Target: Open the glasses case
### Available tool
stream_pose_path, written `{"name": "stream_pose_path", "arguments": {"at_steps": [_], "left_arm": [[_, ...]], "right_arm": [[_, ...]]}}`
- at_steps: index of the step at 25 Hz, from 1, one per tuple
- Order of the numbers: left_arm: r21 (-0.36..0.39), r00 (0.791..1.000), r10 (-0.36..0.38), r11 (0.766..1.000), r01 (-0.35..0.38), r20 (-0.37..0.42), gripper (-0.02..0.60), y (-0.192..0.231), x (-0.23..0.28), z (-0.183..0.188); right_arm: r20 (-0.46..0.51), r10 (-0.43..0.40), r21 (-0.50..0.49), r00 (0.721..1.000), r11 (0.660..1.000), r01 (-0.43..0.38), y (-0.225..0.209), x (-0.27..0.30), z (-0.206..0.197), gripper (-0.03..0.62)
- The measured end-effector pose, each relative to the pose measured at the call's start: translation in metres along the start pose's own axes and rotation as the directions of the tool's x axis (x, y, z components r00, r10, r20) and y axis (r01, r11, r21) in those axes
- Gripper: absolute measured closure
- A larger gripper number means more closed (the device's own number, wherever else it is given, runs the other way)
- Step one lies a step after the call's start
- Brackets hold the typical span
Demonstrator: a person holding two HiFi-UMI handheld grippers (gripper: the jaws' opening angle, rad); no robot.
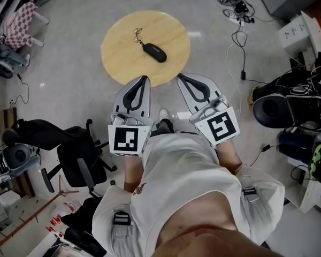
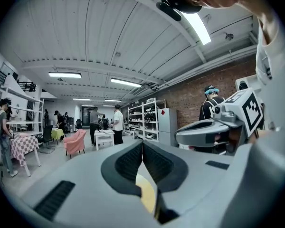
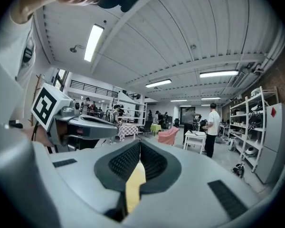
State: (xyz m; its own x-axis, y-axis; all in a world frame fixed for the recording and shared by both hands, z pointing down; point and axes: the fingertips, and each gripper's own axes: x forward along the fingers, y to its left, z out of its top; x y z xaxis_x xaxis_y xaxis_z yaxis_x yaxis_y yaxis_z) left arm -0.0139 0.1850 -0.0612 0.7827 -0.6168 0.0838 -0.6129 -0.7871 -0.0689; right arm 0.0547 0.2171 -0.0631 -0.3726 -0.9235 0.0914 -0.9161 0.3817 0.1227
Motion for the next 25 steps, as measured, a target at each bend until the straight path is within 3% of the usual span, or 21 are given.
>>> {"name": "stream_pose_path", "arguments": {"at_steps": [10,17,25], "left_arm": [[-0.026,0.998,-0.055,0.998,0.054,-0.014,0.561,0.064,0.040,-0.012],[-0.066,0.994,-0.104,0.993,0.102,-0.031,0.561,0.080,0.079,-0.027],[-0.106,0.994,-0.094,0.991,0.088,-0.053,0.561,0.079,0.114,-0.034]], "right_arm": [[-0.055,-0.060,-0.009,0.997,0.998,0.060,-0.017,0.065,-0.005,0.574],[-0.130,-0.105,-0.001,0.986,0.994,0.106,-0.046,0.091,-0.028,0.574],[-0.169,-0.088,0.023,0.982,0.995,0.093,-0.076,0.104,-0.050,0.574]]}}
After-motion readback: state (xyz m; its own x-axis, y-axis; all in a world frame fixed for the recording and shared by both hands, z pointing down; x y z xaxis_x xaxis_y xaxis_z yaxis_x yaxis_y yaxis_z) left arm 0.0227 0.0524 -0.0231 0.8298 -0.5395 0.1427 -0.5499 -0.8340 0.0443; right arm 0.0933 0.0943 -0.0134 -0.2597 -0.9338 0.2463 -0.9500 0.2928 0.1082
